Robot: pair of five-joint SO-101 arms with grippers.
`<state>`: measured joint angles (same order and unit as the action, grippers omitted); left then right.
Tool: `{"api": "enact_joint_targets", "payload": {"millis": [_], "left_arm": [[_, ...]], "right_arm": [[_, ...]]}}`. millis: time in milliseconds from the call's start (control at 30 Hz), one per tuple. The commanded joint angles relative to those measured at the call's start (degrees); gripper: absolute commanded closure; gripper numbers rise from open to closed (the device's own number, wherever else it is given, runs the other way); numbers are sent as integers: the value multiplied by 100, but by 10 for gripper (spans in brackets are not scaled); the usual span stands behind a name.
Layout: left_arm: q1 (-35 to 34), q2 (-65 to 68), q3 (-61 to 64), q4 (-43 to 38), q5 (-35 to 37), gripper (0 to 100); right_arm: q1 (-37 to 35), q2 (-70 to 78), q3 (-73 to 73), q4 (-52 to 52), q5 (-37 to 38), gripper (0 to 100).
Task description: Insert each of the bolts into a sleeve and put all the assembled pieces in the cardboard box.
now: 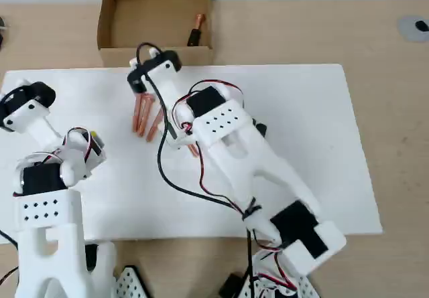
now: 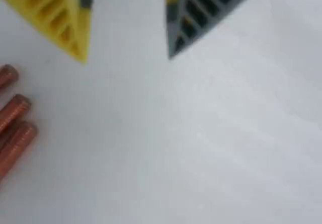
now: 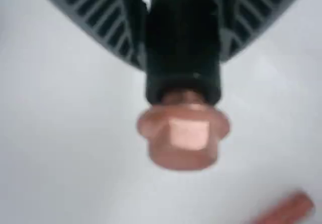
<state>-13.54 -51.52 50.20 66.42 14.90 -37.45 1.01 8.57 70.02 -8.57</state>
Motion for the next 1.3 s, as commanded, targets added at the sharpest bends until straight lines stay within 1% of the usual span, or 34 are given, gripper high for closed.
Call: {"api": "enact_joint_targets", "payload": {"millis": [0, 133, 267, 433, 633, 767, 833, 967, 1067, 1133, 1267], "left_arm": [[-79, -4, -334, 18, -176, 882], [-79, -4, -334, 26, -193, 883], [-79, -4, -343, 97, -193, 883], [-79, -4, -343, 97, -193, 883], [-79, -4, -343, 97, -193, 883], [-79, -4, -343, 97, -193, 883], [-79, -4, -343, 97, -193, 883], [-62, -4, -334, 97, -193, 883], [-35, -4, -325, 97, -193, 883], [-35, -4, -316, 97, -185, 883], [-26, -4, -290, 97, -185, 883]], "right_arm": [[84, -523, -356, -466, -202, 988], [171, -646, -356, -1222, -334, 988], [435, -646, -347, -2268, -360, 988], [716, -681, 101, -3587, -334, 988], [822, -681, 681, -4879, -316, 988], [813, -681, 1077, -6004, 44, 988], [822, -646, 1270, -6796, 123, 988], [813, -418, 1719, -8466, 765, 988], [857, 66, 1710, -9521, 923, 988], [971, 488, 1455, -9829, 949, 988], [1182, 1411, 532, -9811, 949, 988]]}}
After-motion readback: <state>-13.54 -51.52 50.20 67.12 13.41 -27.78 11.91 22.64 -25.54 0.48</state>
